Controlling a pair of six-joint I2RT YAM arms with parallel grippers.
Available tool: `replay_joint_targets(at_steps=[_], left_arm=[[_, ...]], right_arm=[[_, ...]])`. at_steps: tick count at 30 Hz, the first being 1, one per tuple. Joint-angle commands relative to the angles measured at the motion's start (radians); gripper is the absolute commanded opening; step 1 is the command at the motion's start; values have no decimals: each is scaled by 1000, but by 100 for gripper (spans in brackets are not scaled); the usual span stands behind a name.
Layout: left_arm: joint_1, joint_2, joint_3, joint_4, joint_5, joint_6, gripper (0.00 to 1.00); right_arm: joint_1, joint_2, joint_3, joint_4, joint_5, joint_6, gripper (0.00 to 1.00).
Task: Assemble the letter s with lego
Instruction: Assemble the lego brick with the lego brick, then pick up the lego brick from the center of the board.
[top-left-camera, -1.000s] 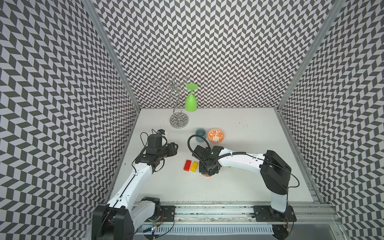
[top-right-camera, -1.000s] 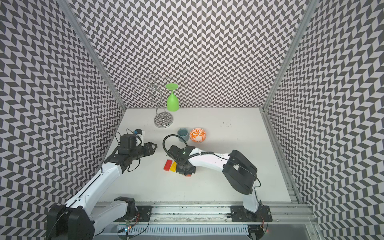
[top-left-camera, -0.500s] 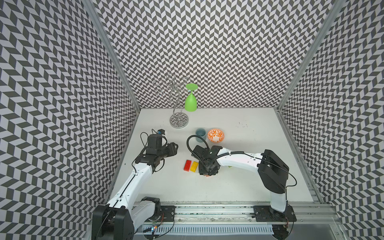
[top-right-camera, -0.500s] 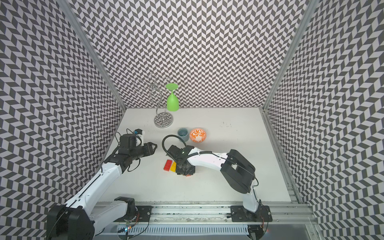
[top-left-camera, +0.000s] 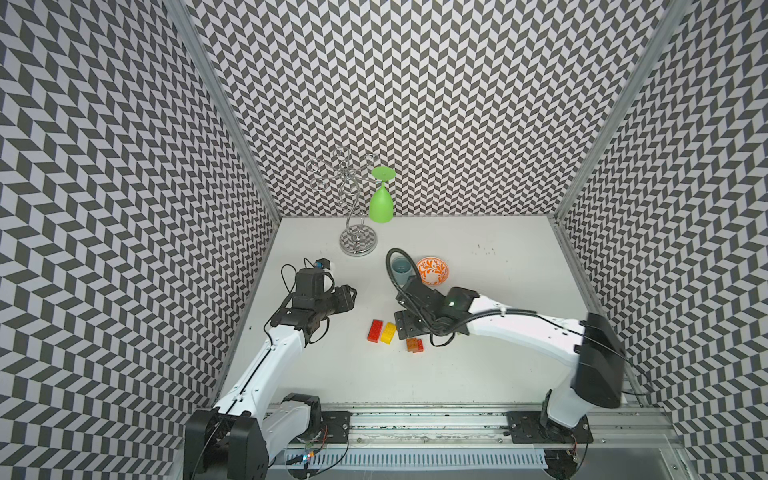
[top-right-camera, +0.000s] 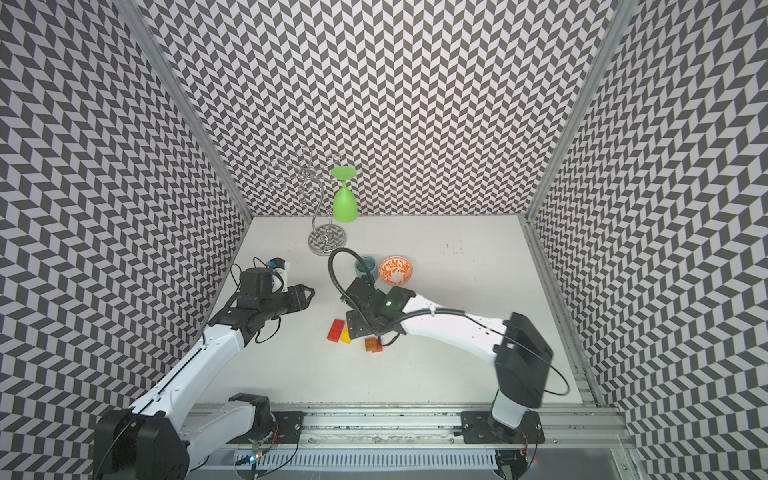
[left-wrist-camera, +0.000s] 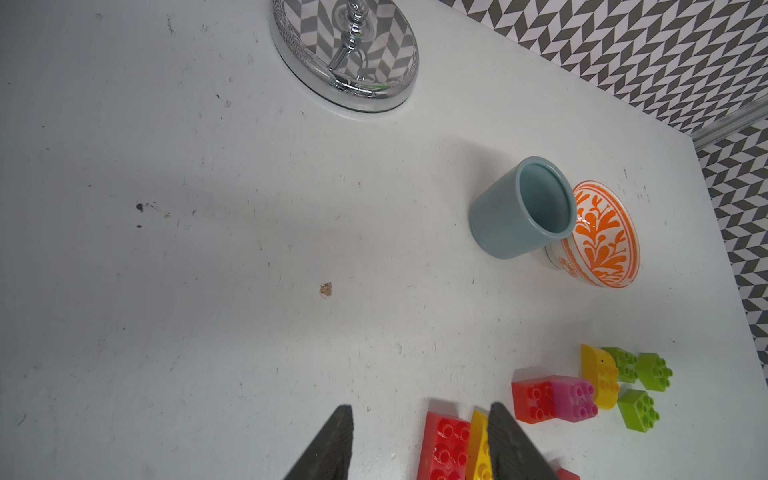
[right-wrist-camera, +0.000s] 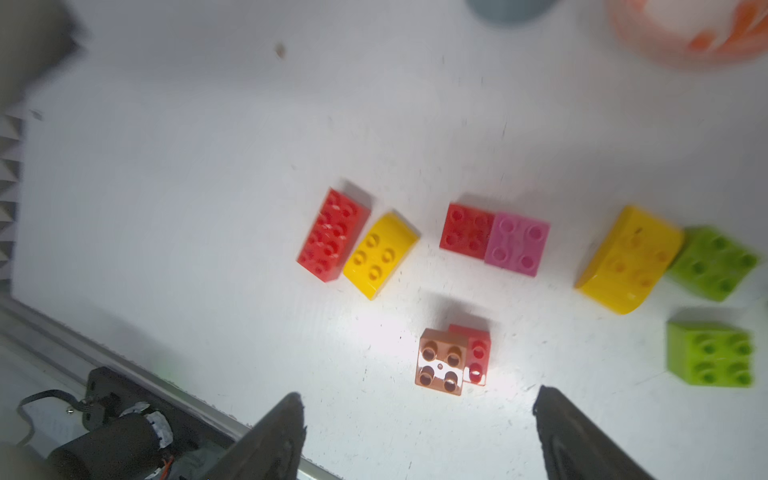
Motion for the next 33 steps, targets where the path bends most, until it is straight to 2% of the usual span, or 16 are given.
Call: replay_joint_targets(at_steps=[1, 4, 7, 8, 11, 14, 16, 23, 33], left_arm=[[8, 7, -3, 20, 17, 6, 54], [10, 12, -4, 25, 24, 6, 54], [15, 14, -5, 31, 34, 4, 54], [18, 17, -4, 33, 38, 4, 54], [23, 19, -6, 36, 45, 3, 54], [24, 19, -7, 34, 45, 4, 54], [24, 17, -8, 34, 46, 4, 54], [24, 15, -9, 33, 48, 4, 54], [24, 21, -9, 34, 52, 5, 54]], right_arm=[[5, -171, -154, 241, 173, -433, 80], [5, -222, -220, 300, 132, -831, 78], [6, -211, -217, 182, 49, -1178, 74], [6, -201, -216, 130, 6, -1268, 73], [5, -182, -250, 120, -31, -1401, 69], [3, -142, -268, 154, -64, -1445, 60], [2, -103, -263, 162, -101, -1450, 57], [-33, 4, -251, 207, -264, -1444, 60], [-99, 70, -248, 221, -341, -1459, 68]])
